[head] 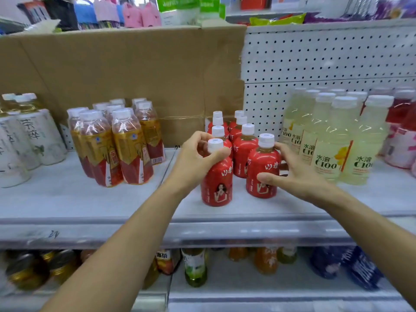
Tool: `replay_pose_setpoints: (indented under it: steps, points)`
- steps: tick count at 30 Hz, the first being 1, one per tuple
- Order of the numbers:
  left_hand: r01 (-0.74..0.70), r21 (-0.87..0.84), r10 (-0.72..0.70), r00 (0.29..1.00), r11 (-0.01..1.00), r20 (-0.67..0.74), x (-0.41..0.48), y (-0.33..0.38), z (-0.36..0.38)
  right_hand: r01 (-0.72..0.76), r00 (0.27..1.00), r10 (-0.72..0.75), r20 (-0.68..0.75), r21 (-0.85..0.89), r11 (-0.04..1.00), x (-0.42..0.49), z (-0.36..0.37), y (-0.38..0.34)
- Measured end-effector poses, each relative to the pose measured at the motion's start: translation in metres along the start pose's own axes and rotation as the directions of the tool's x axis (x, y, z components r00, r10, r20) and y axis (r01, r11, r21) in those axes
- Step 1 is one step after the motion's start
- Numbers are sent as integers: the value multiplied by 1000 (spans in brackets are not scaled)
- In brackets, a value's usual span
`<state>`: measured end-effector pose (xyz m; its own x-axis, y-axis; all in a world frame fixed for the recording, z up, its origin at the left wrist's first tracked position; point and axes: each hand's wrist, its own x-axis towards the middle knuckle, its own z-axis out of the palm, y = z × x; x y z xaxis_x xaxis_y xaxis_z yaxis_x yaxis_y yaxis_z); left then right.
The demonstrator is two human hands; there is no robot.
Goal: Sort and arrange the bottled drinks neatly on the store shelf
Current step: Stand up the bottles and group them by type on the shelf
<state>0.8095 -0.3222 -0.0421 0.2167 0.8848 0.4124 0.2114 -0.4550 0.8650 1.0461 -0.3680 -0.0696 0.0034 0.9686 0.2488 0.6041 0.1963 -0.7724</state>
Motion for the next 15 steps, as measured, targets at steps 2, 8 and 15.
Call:
replay_pose_setpoints:
  steps: [2, 8, 15]
  points:
    - [84, -48, -82, 996, 995, 42, -9, -8, 5, -10, 1000, 10, 2, 3, 1000, -2, 4, 3]
    - [202, 237, -235, 965, 950, 119, -27, -38, 11, -71, 997, 70, 18, 71, 995, -1, 26, 11]
    - [221, 186, -241, 966, 958, 98, -21, -46, 18, -66, 997, 69, -36, 77, 995, 7, 34, 10]
